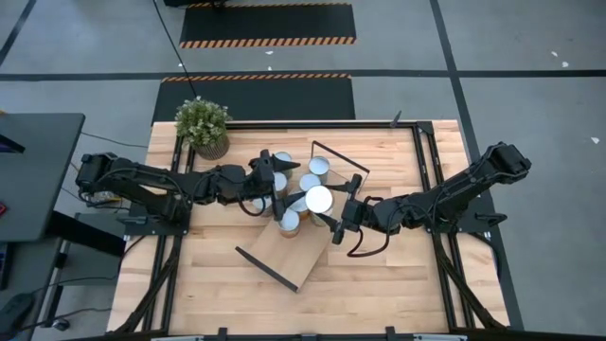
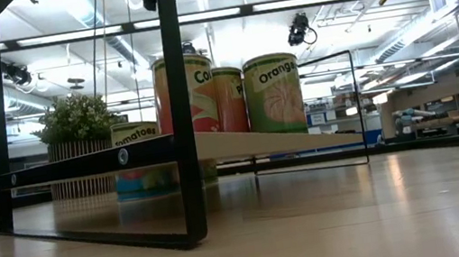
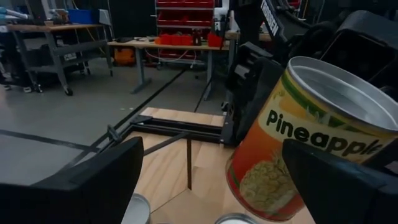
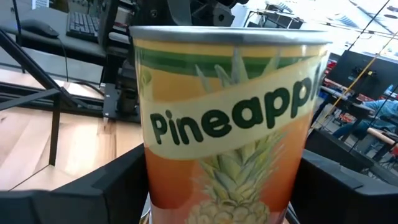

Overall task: Pick and place cans onto a shelf
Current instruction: Put the left canned pineapple on the shelf

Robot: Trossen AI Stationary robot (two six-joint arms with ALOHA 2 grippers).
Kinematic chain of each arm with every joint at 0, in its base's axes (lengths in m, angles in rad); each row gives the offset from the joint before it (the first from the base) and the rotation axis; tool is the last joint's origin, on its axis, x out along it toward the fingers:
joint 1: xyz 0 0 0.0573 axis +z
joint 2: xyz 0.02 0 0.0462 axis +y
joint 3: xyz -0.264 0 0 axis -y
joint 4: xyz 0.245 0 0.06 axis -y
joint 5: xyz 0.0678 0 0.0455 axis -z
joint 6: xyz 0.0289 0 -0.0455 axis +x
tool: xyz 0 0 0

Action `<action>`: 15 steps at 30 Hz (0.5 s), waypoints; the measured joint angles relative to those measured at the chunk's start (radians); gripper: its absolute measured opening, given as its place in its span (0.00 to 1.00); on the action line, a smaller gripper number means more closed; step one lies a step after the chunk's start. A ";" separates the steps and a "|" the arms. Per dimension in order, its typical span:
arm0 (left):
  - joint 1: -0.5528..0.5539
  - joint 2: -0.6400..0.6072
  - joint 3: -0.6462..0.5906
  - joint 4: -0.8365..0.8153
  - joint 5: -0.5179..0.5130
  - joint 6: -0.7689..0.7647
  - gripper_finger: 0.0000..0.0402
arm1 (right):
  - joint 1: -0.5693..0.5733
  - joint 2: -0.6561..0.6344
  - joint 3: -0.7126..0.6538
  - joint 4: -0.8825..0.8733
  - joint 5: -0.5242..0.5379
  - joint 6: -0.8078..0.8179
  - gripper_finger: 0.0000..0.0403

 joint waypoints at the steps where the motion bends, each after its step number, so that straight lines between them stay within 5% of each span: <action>1: 0.000 0.000 0.000 -0.001 0.000 0.000 0.98 | 0.000 0.000 0.000 -0.003 0.001 -0.001 0.80; 8: -0.003 -0.057 0.002 -0.055 0.111 0.011 0.98 | 0.072 -0.051 0.000 -0.065 0.150 -0.045 0.80; 15: -0.013 -0.082 0.002 -0.205 0.179 0.016 0.98 | 0.095 -0.126 -0.113 -0.143 0.165 0.129 0.80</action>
